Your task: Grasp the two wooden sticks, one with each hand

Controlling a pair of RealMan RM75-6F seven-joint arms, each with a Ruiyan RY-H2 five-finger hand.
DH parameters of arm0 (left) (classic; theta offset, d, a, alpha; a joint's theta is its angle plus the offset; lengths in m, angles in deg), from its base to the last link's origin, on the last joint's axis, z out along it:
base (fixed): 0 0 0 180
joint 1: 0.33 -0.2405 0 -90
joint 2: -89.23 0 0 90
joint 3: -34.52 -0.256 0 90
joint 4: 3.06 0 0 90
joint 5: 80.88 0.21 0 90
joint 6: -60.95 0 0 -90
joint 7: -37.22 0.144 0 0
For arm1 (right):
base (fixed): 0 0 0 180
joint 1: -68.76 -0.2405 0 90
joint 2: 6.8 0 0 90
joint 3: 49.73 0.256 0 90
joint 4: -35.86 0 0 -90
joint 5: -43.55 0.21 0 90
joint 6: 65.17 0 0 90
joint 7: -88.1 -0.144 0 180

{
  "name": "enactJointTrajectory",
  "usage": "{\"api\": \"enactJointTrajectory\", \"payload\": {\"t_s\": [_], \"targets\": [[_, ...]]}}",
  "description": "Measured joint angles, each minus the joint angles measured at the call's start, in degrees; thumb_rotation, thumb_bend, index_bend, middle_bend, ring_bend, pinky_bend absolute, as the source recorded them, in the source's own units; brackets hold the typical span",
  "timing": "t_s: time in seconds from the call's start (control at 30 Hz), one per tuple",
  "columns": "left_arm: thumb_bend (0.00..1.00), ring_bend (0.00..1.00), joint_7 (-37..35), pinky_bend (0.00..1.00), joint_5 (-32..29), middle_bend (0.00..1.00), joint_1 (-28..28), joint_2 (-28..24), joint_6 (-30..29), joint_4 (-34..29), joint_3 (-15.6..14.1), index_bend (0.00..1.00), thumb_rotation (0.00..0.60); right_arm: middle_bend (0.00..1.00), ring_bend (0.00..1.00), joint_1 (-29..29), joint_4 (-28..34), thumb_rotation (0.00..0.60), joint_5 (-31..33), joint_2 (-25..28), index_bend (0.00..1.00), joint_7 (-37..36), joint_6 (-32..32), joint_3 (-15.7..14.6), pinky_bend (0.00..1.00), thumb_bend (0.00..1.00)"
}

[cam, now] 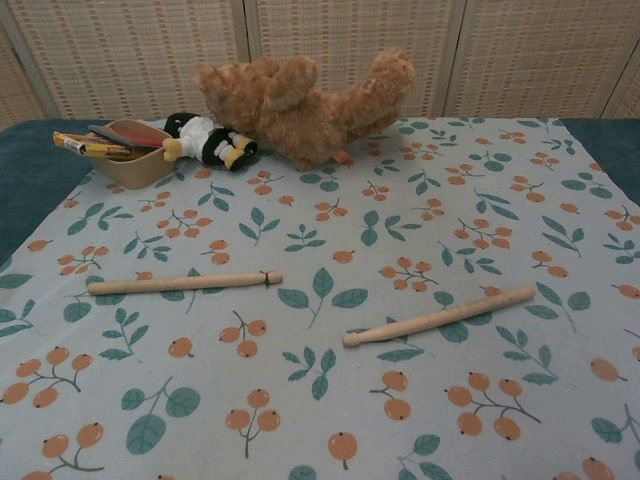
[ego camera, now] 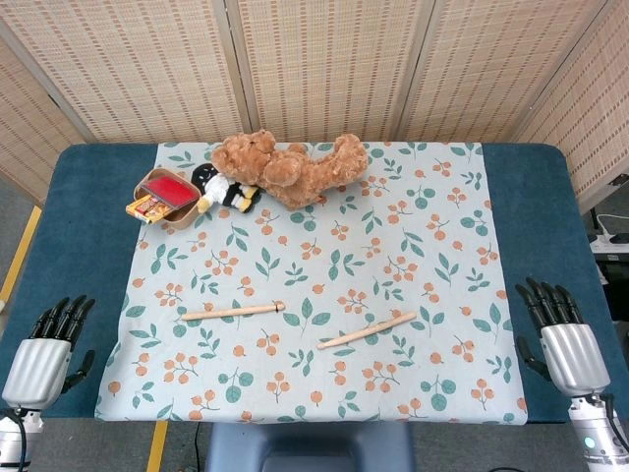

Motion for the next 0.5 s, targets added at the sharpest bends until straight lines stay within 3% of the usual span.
{"api": "enactJointTrajectory", "payload": {"t_s": [0.07,0.17,0.37,0.5], "targets": [[0.43,0.04,0.3,0.16,0.6,0.05,0.1,0.3,-0.1,0.0,-0.2,0.00,0.600,0.01,0.00,0.0,0.1,0.600,-0.1,0.1,0.00,-0.2,0.1,-0.1,0.00,0.40],[0.44,0.14,0.9,0.18,1.6,0.06,0.6,1.5,0.3,0.1,-0.4,0.00,0.600,0.01,0.00,0.0,0.5,0.600,-0.8,0.4,0.00,-0.7,0.3,-0.5,0.00,0.40],[0.44,0.42,4.9,0.39,4.1,0.18,2.9,6.1,1.7,1.9,-0.1,0.08,0.600,0.01,0.00,0.4,1.0,0.600,-2.5,1.2,0.00,-1.5,-0.9,-1.2,0.00,0.40],[0.44,0.49,6.4,0.43,5.6,0.24,6.2,9.9,4.7,3.9,0.8,0.16,0.600,0.01,0.00,0.8,1.1,0.600,-2.6,1.7,0.00,-2.5,-1.6,-1.2,0.00,0.40]]}}
